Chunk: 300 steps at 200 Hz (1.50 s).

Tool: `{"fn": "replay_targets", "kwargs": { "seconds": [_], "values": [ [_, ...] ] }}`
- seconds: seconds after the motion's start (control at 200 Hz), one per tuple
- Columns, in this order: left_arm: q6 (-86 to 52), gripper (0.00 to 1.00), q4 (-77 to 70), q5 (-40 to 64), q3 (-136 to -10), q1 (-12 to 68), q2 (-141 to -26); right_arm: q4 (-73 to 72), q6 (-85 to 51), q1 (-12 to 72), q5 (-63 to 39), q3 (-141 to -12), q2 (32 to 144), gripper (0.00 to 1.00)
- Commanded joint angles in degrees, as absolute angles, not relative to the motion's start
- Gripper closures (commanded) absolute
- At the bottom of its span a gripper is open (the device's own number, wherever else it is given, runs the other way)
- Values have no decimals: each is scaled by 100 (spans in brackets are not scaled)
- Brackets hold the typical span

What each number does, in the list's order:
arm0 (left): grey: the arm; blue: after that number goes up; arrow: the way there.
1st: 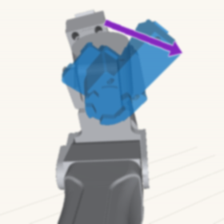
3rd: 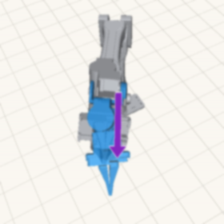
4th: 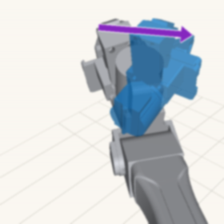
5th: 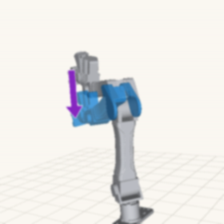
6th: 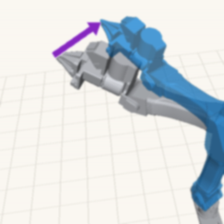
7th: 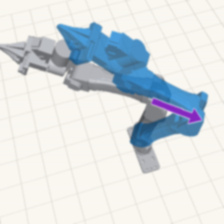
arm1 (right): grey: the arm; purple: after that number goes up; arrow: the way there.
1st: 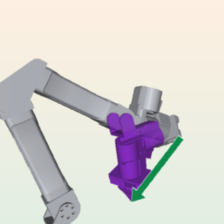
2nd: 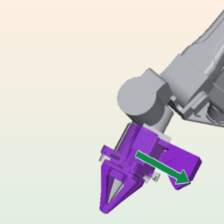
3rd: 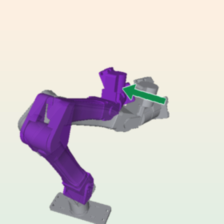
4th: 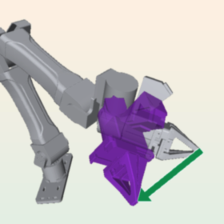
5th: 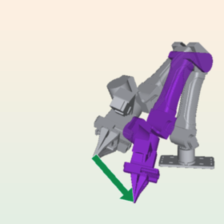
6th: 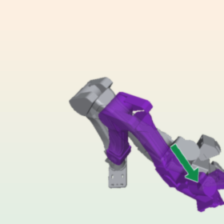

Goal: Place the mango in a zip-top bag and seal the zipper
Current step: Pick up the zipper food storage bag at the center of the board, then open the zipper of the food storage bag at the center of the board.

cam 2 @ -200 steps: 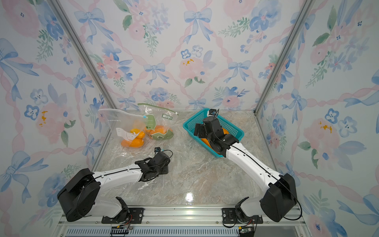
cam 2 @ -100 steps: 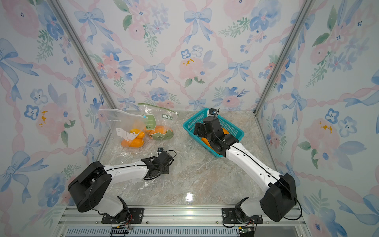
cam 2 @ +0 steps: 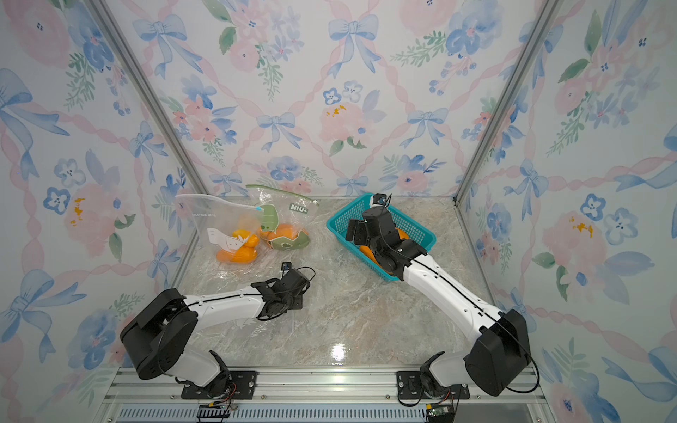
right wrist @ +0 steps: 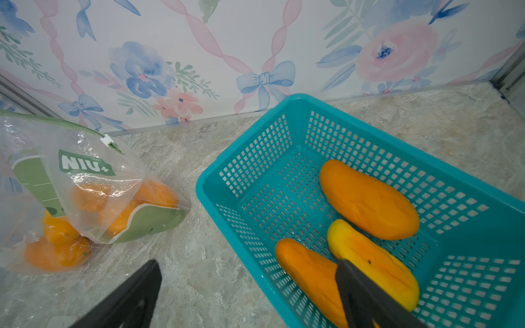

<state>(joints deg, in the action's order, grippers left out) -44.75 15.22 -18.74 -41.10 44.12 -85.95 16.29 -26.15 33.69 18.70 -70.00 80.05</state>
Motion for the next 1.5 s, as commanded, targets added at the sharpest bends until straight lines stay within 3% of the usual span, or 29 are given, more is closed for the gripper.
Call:
{"fn": "replay_targets", "kwargs": {
  "seconds": [0.0,0.2,0.605,0.935,1.495],
  "values": [
    [-4250,100,1642,-1563,-4381,4421,-8229,1683,-2584,3331,1894,-6935,8086,1],
    [-3675,100,1626,-889,-4878,4412,-7668,2174,-2696,3331,1722,-6826,8149,1],
    [-3016,100,1600,-165,-5743,4329,-7940,1664,-3164,3450,-624,-6324,8086,1],
    [-2987,100,1516,-97,-5849,4307,-8027,2008,-2930,3940,-713,-6735,8793,1],
    [-3299,100,1208,-383,-5620,4250,-7760,1988,-3102,3990,-772,-6775,9406,0]
  ]
}}
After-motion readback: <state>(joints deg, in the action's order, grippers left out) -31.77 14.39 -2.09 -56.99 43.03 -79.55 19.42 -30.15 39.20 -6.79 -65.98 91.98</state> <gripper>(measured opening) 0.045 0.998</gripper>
